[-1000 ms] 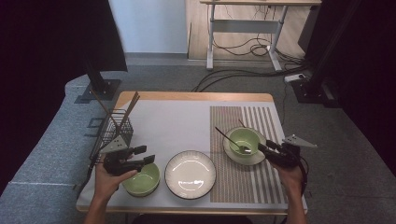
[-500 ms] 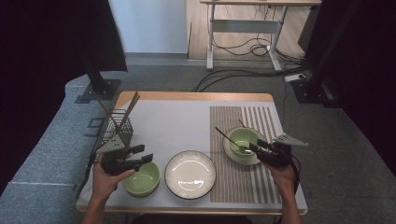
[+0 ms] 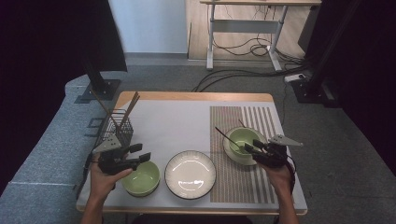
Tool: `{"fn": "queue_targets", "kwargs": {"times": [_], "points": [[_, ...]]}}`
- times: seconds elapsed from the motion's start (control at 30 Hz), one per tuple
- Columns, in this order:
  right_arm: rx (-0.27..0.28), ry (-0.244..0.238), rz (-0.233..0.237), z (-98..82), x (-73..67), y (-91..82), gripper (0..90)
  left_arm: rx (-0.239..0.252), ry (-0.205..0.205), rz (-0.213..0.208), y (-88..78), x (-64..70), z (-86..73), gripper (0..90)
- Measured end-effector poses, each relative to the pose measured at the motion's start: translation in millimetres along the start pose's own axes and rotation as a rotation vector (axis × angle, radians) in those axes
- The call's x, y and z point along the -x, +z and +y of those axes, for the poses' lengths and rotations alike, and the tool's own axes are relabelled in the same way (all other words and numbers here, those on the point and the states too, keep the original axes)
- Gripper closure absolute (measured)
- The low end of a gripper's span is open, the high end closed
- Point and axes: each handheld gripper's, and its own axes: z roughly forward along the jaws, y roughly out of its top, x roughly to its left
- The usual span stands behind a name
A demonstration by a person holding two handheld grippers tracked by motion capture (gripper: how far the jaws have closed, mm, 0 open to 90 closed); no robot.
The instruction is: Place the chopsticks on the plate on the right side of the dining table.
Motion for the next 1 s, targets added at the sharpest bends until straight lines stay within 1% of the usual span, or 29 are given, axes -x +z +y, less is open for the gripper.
{"fn": "queue_targets", "kwargs": {"times": [0.23, 0.53, 0.67, 0.73, 1.0], "points": [[-0.007, -0.024, 0.008, 1.5, -6.4, 2.4, 53.2, 0.011, -0.003, 0.005, -3.1, -1.4, 0.9, 42.3], [-0.012, -0.028, 0.007, 1.3, -6.5, 2.3, 53.4, 0.008, -0.004, 0.005, -2.2, -1.7, 0.9, 42.3], [-0.007, -0.023, 0.007, 1.0, -5.9, 1.5, 53.8, 0.007, -0.004, 0.004, -2.0, -1.8, 0.9, 42.3], [-0.006, -0.022, 0.011, 1.1, -6.3, 1.4, 53.9, 0.009, -0.004, 0.004, -3.3, -2.2, 1.3, 42.3], [-0.012, -0.03, 0.016, 1.0, -9.0, 3.5, 53.9, 0.035, -0.015, 0.029, -13.4, -6.8, 2.1, 42.3]]}}
